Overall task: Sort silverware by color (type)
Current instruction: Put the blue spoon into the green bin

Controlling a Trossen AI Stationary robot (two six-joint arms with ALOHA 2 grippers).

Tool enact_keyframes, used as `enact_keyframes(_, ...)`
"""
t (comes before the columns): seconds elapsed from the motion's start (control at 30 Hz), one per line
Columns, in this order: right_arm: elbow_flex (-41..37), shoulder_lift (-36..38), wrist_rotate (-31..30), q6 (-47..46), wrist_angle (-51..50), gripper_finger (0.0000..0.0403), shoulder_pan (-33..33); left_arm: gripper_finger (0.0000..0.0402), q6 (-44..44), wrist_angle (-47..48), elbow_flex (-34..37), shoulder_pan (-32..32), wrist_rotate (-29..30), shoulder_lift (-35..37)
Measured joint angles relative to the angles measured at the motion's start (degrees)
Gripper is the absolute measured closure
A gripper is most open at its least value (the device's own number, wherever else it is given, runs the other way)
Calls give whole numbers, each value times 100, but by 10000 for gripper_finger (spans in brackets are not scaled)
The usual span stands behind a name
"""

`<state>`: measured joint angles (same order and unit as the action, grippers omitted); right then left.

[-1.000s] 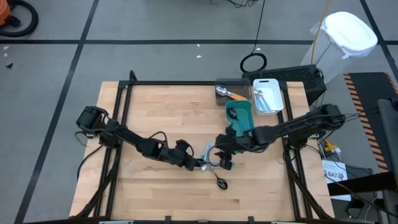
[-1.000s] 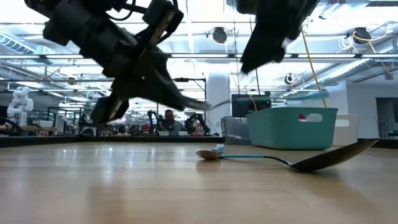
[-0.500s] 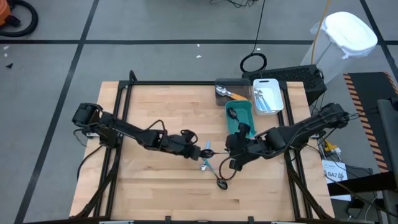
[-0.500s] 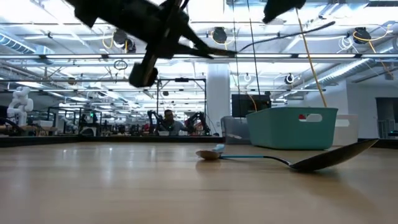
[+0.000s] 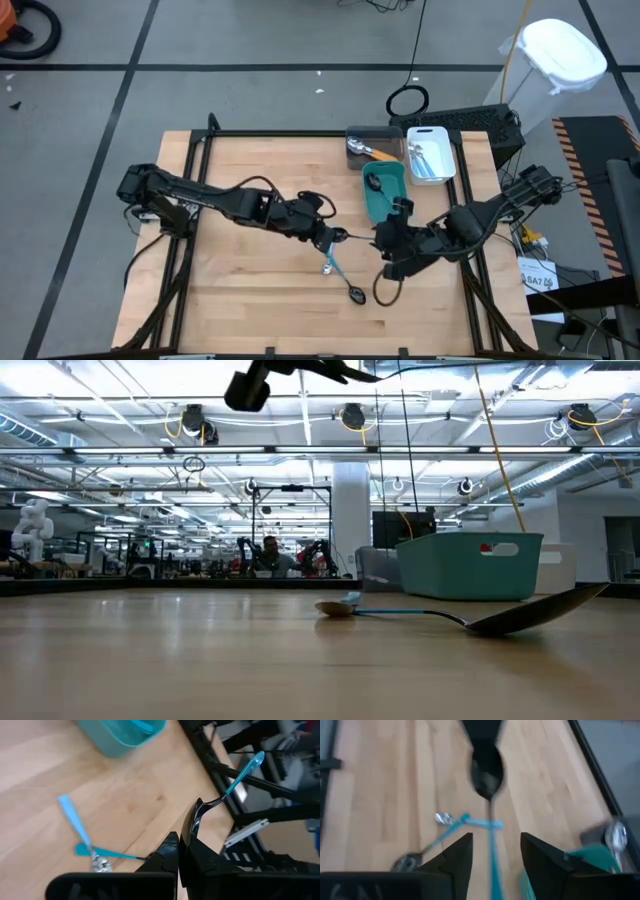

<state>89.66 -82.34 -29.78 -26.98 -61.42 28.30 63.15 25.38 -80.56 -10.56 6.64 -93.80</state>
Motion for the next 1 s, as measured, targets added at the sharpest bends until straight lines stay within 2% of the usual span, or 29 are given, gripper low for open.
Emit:
enact_keyframes(0.13, 113, -3, -252, 277, 78, 209, 237, 396, 125, 292, -348, 16, 115, 0)
enact_keyframes(0.2, 116, -1, -450, 221, -23, 188, 319, 396, 214, 281, -415, 32, 118, 1)
enact_keyframes(0.37, 116, -3, -480, -53, -514, 156, 465, 396, 454, 299, -447, 25, 109, -2)
enact_keyframes(0.5, 116, -3, -498, -367, -997, 157, 661, 396, 869, 102, -447, -8, 79, -4)
enact_keyframes(0.67, 116, -3, -978, -514, -1553, 166, 847, 396, 1374, -113, -452, -19, -65, -11)
enact_keyframes(0.77, 116, -3, -1198, -518, -1745, 167, 869, 396, 1411, -190, -452, -46, -222, -11)
enact_keyframes(1.0, 116, -3, -1211, -508, -1775, 174, 869, 396, 1557, -180, -452, -117, -348, -11)
